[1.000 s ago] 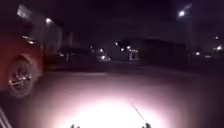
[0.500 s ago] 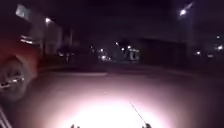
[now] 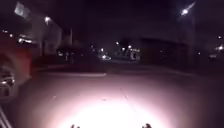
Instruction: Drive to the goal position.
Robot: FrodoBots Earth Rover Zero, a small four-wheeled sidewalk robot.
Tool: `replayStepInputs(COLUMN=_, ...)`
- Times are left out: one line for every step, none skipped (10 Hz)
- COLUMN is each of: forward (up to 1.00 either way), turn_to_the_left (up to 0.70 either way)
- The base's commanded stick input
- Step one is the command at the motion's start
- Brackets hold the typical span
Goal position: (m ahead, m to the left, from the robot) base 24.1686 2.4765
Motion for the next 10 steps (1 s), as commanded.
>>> replayStepInputs(forward=0.50, turn_to_the_left=0.00)
replayStepInputs(forward=0.50, turn_to_the_left=0.00)
replayStepInputs(forward=0.50, turn_to_the_left=0.00)
replayStepInputs(forward=0.50, turn_to_the_left=0.00)
replayStepInputs(forward=0.50, turn_to_the_left=0.00)
replayStepInputs(forward=0.50, turn_to_the_left=0.50)
replayStepInputs(forward=0.50, turn_to_the_left=0.50)
replayStepInputs(forward=0.50, turn_to_the_left=0.50)
replayStepInputs(forward=0.50, turn_to_the_left=0.50)
replayStepInputs(forward=0.50, turn_to_the_left=0.50)
